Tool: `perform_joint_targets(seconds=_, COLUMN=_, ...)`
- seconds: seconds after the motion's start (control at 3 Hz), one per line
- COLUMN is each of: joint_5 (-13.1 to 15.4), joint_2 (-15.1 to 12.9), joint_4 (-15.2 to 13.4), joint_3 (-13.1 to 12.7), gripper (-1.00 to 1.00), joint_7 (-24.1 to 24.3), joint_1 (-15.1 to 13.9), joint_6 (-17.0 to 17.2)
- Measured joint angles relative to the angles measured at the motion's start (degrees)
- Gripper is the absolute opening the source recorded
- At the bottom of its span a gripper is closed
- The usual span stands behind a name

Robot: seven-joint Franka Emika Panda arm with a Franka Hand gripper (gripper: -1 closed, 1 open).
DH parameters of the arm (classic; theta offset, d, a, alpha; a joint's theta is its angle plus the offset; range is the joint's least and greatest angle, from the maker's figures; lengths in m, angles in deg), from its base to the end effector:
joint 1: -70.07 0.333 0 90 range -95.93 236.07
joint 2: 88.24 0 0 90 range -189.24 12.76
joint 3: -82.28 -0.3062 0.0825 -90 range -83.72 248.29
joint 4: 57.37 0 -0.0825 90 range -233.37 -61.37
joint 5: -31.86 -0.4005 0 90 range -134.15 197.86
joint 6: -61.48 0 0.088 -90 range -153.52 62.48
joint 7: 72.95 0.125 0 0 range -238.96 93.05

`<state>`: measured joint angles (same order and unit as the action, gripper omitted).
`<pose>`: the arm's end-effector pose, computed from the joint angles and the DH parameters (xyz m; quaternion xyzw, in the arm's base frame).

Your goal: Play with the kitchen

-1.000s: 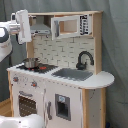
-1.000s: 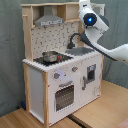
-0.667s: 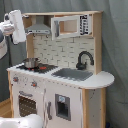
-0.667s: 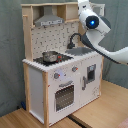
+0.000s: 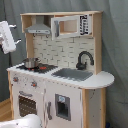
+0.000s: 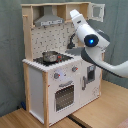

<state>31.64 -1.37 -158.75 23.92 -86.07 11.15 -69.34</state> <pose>0.3434 0.4686 0.6758 0.5917 0.2148 0.4628 0.6241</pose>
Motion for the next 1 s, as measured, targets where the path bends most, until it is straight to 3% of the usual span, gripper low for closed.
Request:
perform_joint_targets(seconds=0.67, joint_5=3.0, joint_2=0.0, joint_4=-5.8, joint_3=-5.7, gripper=1.00, joint_7=1.9, joint_1=7.4, joint_6=-5.7)
perform_joint_targets(seconds=1.0, joint_5=4.7, joint_2=0.0, joint_4=-8.3, joint_3=-7.9, gripper=1.00, joint_7=5.8, joint_1=10.9, joint_6=-6.8)
